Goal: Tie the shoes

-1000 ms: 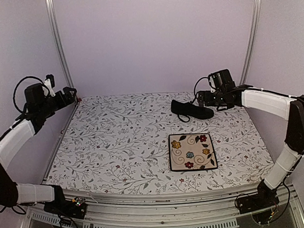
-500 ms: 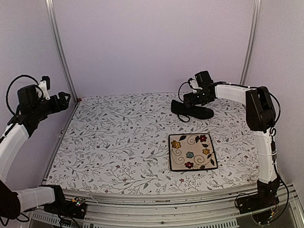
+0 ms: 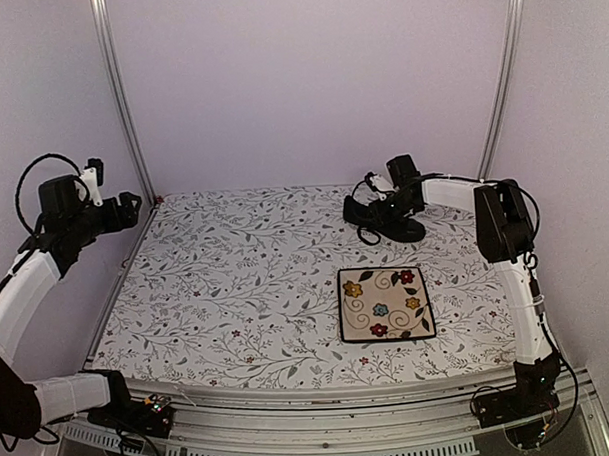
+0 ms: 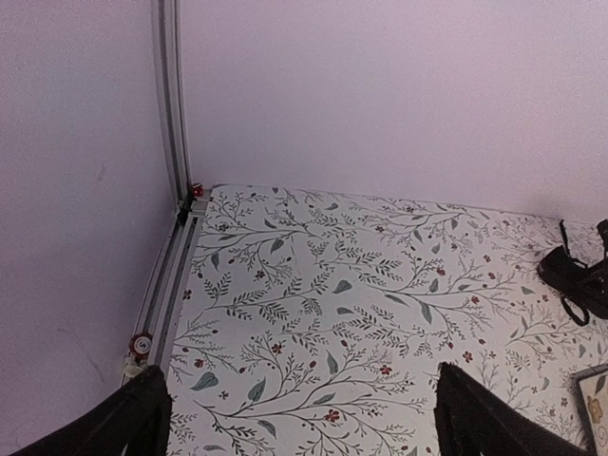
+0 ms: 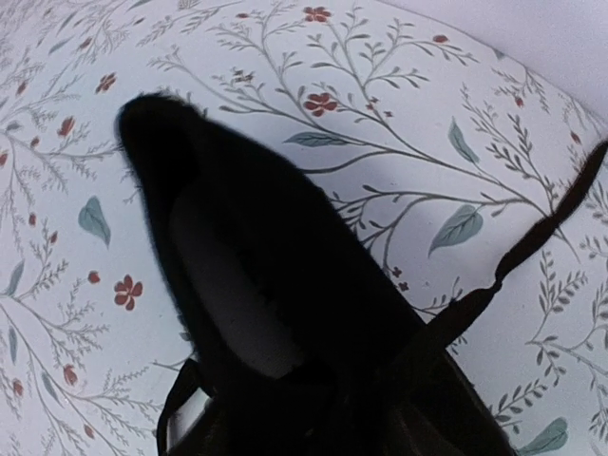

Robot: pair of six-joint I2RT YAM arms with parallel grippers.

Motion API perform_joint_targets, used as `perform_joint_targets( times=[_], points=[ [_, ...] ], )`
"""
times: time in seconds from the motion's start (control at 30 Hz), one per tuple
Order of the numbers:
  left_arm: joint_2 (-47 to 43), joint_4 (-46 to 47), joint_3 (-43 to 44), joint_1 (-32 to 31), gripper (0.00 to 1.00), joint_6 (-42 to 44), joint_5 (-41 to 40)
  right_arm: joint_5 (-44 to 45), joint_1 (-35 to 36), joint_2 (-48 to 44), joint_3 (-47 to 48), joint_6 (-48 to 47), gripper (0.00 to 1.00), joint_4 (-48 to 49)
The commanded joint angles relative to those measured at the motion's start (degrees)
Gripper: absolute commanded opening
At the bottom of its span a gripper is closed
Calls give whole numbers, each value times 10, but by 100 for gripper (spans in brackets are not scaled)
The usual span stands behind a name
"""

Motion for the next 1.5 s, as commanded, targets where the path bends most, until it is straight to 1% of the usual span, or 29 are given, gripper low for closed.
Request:
perform_joint_targets(
  times=[0.0,0.03,0.07,0.13,0.23,0.33,0.4,0.5,0.7,0.9,1.07,1.17,1.27,1.33,1.47],
  points=[
    [6,1,-4,5,97,10,-10,-11,4,22,7,-10,24,-13],
    [7,0,-4,5,97,10,-10,-7,4,17,8,-12,13,-9],
    [7,0,-5,5,97,10,-9,-3,4,11,8,-16,5,-5],
    [6,0,-6,6,97,9,-8,7,4,-4,10,-24,2,7],
    [2,4,-9,6,97,8,-2,13,5,-37,10,-38,2,29],
    [-1,4,-11,6,97,8,-2,-13,8,-86,9,-54,2,42],
    [-2,-3,-10,6,96,2,-16,-33,18,-115,7,-57,2,46],
    [-7,-14,-10,6,96,-10,-43,-46,52,-154,-7,-70,2,54],
    [-14,-18,-9,-5,95,-3,-21,-90,150,-214,-61,-82,2,76],
    [-17,-15,-9,-27,95,-6,0,-104,270,-215,-109,-85,2,116],
    [-35,-11,-21,-36,94,-29,40,-135,343,-204,-139,-71,2,145],
    [-48,-10,-34,-44,94,-38,50,-139,382,-202,-158,-89,2,160],
    [-57,-14,-48,-58,94,-59,68,-167,397,-199,-178,-113,2,180],
    [-63,-15,-65,-73,92,-84,82,-171,403,-203,-213,-130,2,215],
    [-79,11,-123,-119,92,-153,110,-135,407,-218,-296,-163,2,299]
  ],
)
